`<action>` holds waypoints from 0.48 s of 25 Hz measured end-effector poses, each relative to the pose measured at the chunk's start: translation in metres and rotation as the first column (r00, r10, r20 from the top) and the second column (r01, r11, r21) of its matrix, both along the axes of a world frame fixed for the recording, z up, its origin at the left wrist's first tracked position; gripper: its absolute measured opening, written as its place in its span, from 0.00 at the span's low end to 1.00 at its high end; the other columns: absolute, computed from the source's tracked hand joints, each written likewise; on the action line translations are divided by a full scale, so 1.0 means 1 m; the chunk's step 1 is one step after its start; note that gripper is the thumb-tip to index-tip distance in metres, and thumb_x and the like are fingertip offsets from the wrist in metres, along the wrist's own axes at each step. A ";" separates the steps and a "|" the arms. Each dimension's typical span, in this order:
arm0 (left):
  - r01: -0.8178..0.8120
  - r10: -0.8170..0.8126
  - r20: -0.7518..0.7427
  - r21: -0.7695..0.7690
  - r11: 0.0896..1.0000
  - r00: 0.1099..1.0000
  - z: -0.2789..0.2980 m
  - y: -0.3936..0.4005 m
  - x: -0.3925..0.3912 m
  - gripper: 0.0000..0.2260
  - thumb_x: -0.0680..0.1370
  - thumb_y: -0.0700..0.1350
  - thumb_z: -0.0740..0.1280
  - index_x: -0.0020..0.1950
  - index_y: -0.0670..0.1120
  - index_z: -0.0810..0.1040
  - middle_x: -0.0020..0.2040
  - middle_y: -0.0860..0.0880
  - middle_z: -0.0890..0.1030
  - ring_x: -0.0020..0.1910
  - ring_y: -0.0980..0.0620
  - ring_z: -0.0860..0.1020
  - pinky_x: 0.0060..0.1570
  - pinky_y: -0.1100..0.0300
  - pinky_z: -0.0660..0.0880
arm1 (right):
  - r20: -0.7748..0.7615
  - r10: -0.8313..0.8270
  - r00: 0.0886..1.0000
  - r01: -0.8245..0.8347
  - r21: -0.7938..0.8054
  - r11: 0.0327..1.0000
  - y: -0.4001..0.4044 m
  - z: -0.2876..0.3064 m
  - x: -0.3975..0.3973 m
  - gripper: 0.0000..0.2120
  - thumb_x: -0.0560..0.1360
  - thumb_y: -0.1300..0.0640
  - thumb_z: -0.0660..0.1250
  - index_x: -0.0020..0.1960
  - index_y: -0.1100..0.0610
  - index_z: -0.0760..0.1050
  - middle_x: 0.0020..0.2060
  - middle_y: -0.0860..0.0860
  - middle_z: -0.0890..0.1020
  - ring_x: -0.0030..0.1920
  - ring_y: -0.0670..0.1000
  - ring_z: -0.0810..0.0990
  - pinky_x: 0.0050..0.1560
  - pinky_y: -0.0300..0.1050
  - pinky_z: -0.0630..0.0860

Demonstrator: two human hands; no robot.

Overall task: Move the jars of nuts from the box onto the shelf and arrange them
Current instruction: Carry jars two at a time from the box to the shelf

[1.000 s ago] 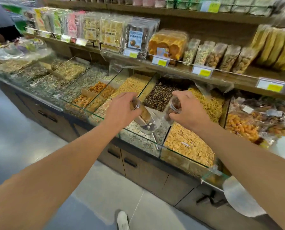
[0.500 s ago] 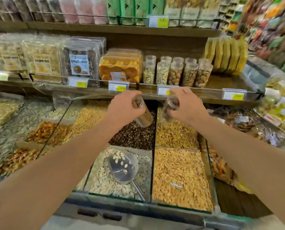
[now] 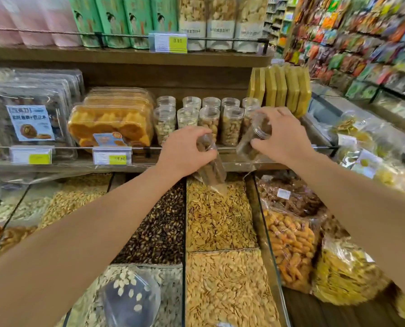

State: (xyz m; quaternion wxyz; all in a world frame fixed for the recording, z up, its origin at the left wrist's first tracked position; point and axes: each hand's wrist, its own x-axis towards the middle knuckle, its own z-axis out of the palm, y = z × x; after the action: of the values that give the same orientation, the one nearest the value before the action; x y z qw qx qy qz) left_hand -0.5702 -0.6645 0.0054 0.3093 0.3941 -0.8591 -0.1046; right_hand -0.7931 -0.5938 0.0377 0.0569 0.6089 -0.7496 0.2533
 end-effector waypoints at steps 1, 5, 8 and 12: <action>0.008 -0.008 -0.007 -0.001 1.000 1.000 0.001 -0.007 -0.015 0.25 0.70 0.57 0.68 0.66 0.51 0.77 0.62 0.52 0.79 0.60 0.54 0.75 0.62 0.55 0.72 | 0.005 -0.018 1.000 0.018 -0.013 1.000 -0.008 0.003 -0.015 0.33 0.69 0.49 0.72 0.71 0.50 0.66 0.65 0.53 0.70 0.60 0.56 0.74 0.57 0.51 0.72; 0.037 -0.037 -0.013 0.009 0.999 0.999 0.007 -0.031 -0.066 0.24 0.71 0.56 0.70 0.66 0.51 0.77 0.60 0.52 0.80 0.54 0.56 0.76 0.57 0.58 0.72 | 0.006 -0.056 0.998 0.056 -0.041 0.998 -0.041 0.013 -0.065 0.33 0.70 0.50 0.72 0.71 0.52 0.65 0.64 0.54 0.69 0.60 0.58 0.74 0.57 0.52 0.73; 0.052 -0.051 -0.025 0.037 0.998 0.998 0.010 -0.053 -0.100 0.25 0.70 0.58 0.70 0.65 0.53 0.77 0.55 0.53 0.80 0.46 0.56 0.75 0.51 0.58 0.74 | -0.007 -0.086 0.996 0.085 -0.038 0.996 -0.072 0.014 -0.100 0.30 0.70 0.52 0.73 0.69 0.52 0.67 0.64 0.55 0.70 0.60 0.59 0.74 0.56 0.52 0.72; 0.064 -0.063 -0.042 0.015 0.998 0.997 0.009 -0.083 -0.130 0.23 0.70 0.56 0.71 0.63 0.54 0.78 0.55 0.54 0.80 0.49 0.57 0.75 0.48 0.62 0.69 | -0.005 -0.118 0.993 0.118 -0.004 0.993 -0.115 0.005 -0.141 0.33 0.68 0.53 0.73 0.70 0.51 0.66 0.63 0.55 0.70 0.60 0.60 0.74 0.59 0.52 0.72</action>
State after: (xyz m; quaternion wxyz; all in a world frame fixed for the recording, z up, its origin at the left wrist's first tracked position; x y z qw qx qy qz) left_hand -0.7000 -0.7470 0.0144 0.3203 0.3668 -0.8638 -0.1295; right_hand -0.9340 -0.7088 0.0424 0.0746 0.5640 -0.7837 0.2492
